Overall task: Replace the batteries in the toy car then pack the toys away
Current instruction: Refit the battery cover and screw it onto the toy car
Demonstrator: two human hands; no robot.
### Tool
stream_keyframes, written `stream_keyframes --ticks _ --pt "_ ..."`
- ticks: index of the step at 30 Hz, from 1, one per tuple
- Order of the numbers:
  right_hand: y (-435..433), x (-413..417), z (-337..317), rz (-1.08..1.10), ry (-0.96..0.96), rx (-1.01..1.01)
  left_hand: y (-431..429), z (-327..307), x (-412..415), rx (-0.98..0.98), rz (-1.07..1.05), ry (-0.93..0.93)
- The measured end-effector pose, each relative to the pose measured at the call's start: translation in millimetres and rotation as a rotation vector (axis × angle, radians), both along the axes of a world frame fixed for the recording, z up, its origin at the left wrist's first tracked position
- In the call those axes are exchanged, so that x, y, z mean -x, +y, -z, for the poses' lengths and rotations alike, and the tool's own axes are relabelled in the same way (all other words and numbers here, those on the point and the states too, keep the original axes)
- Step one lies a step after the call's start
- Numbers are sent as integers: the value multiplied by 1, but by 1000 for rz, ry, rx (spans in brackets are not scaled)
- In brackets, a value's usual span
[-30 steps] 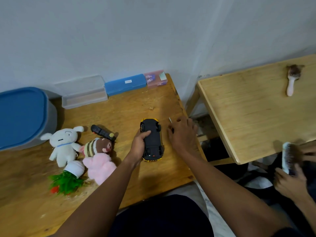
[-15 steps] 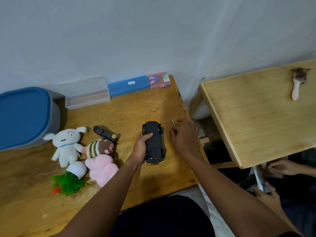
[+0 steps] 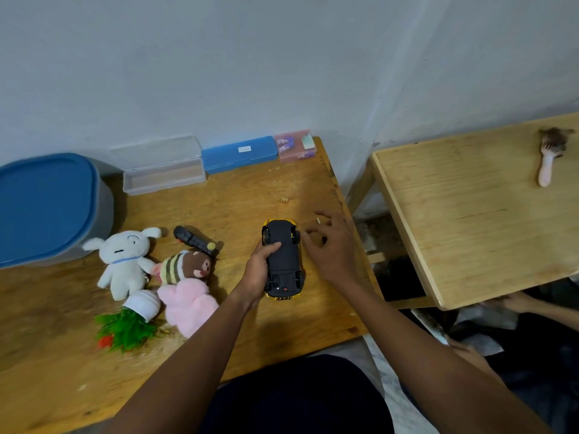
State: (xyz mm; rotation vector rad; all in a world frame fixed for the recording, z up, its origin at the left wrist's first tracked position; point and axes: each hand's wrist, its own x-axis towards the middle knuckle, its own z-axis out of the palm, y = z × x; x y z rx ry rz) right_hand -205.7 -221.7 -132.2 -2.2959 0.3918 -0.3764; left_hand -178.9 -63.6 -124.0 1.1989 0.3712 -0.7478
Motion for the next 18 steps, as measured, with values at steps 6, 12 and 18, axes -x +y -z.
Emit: stream_keyframes --ticks 6,12,18 --pt "17 9 -1 -198 -26 92 1 3 1 -17 0 -48" --pt "16 5 -4 -241 -20 193 1 3 2 -4 -10 -56" --pt "15 6 -2 -251 -31 253 1 4 3 6 -19 -51"
